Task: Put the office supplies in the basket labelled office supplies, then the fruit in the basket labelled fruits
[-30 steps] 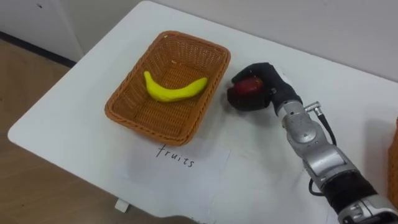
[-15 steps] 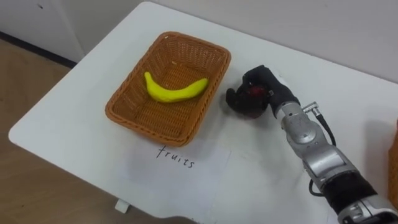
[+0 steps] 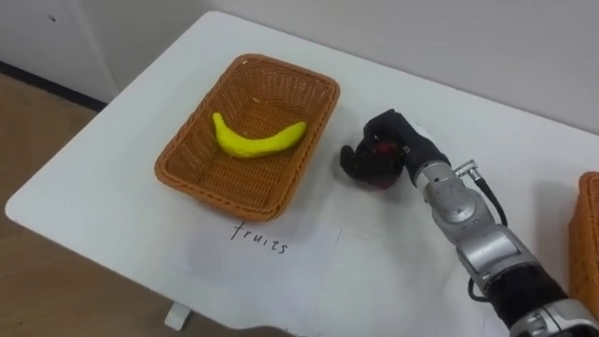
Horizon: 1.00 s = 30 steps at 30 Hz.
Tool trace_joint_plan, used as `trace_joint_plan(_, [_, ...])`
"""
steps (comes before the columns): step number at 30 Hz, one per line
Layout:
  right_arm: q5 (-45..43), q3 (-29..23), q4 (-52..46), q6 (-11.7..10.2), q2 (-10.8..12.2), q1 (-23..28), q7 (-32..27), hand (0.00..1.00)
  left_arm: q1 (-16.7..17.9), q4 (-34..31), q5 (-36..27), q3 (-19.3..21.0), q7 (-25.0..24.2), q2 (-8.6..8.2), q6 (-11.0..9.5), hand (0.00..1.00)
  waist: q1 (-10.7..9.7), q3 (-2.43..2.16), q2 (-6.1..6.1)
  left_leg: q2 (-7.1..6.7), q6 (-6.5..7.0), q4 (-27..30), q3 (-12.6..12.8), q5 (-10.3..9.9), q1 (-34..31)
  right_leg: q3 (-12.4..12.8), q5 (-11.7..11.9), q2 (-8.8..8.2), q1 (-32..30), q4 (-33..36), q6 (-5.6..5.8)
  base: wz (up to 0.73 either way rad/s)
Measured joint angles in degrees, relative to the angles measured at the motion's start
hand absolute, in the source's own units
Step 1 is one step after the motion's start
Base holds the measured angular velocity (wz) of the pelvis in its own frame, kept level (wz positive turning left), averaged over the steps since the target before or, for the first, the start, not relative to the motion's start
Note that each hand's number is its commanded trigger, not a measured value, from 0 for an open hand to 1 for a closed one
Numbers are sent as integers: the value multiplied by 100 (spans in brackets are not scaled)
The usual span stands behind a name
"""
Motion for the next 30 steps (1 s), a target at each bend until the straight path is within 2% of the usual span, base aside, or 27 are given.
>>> trace_joint_plan(9, [6,-87,-149,1,-153,152,159,100,80,2,-1,96,-4,14,-50,0,-279,-9,-13,10,0,-75,27,0,169,158,0,20,128,5,-1,-3])
trace_joint_plan(12, [-58,-296,-761,5,-174,424,183,100,91,36,-1,269,-17,10,-73,0,-328,-18,-28,15,0,-126,36,0,252,229,-1,30,174,-1,2,-5])
trace_joint_plan(18, [-101,-457,-1313,7,-183,568,180,100,76,104,18,426,-12,20,-77,0,-333,-14,-5,24,2,-188,171,-1,355,372,-1,35,196,-1,2,-11])
trace_joint_plan(30, [-176,-471,-1897,5,-204,621,32,100,77,97,64,421,85,5,-89,0,-324,-27,29,22,6,-175,161,1,388,379,-2,31,231,4,3,0])
